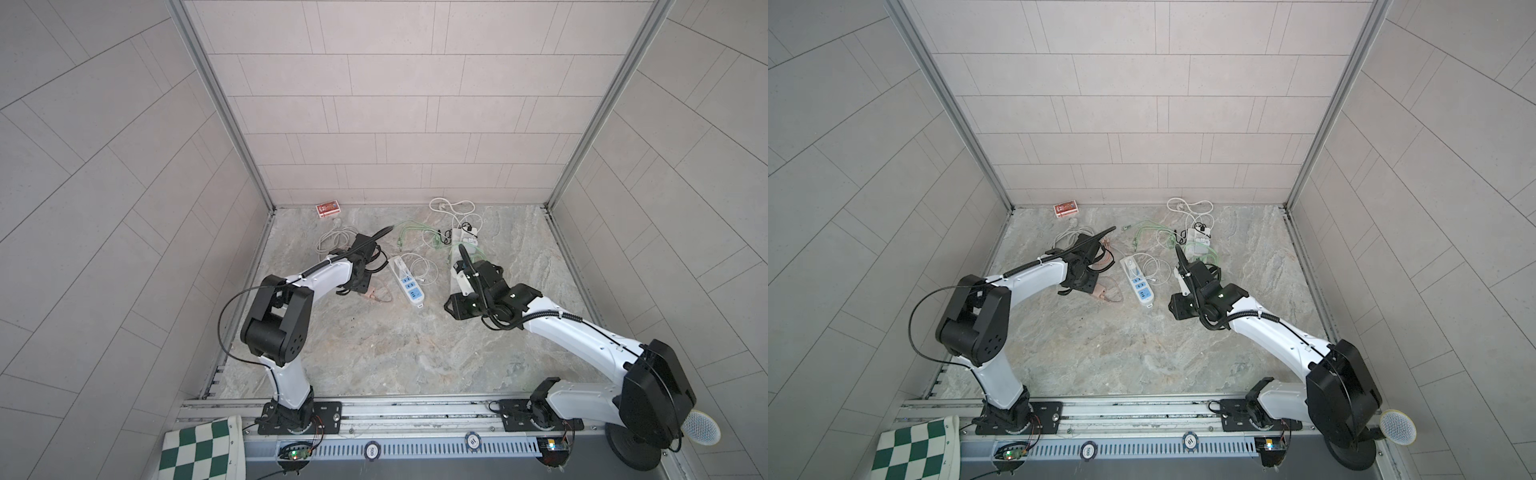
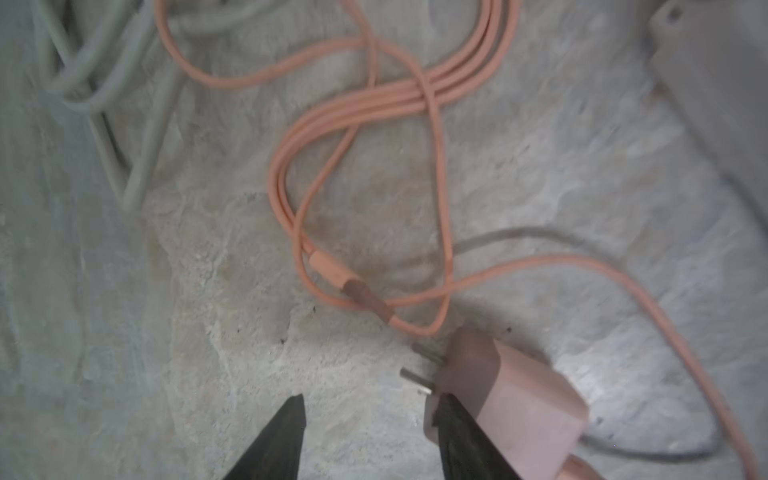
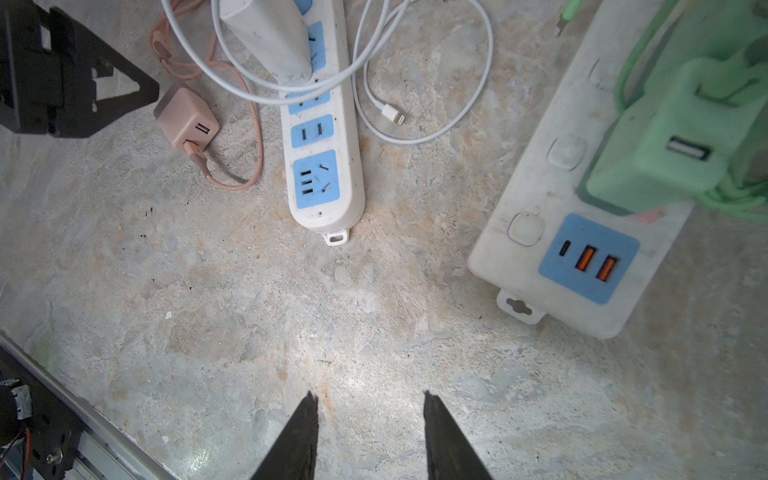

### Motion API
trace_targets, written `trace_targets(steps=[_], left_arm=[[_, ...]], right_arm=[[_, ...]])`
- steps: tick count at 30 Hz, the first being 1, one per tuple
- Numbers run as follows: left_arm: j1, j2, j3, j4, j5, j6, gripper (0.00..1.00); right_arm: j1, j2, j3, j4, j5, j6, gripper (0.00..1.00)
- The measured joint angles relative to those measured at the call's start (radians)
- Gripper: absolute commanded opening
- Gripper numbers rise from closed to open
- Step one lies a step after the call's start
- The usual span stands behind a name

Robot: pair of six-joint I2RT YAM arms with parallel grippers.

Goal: Insert the plug
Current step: 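Open and raise the right gripper while the left lowers onto the pink charger, then close the left gripper on the pink charger's body and lift it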

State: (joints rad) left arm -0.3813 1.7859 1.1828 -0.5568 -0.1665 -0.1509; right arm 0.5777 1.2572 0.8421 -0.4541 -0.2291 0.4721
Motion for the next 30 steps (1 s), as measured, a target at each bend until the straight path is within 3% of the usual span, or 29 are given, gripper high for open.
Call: trace_targets(steps=[12, 20, 30], left_arm=[[0.006, 0.043, 0.008, -0.01, -0.041, 0.002, 0.55], [0.002, 0.041, -0.017, -0.003, -0.002, -0.005, 0.52], [-0.103, -0.031, -0.134, 0.006, 0.092, -0.052, 0.51]], right_arm=[[0.0, -0.007, -0.016, 0.0, -0.007, -0.001, 0.42], [0.0, -0.006, -0.016, 0.002, -0.014, -0.002, 0.42], [-0.003, -0.006, -0.023, 0.005, -0.022, -0.006, 0.42]])
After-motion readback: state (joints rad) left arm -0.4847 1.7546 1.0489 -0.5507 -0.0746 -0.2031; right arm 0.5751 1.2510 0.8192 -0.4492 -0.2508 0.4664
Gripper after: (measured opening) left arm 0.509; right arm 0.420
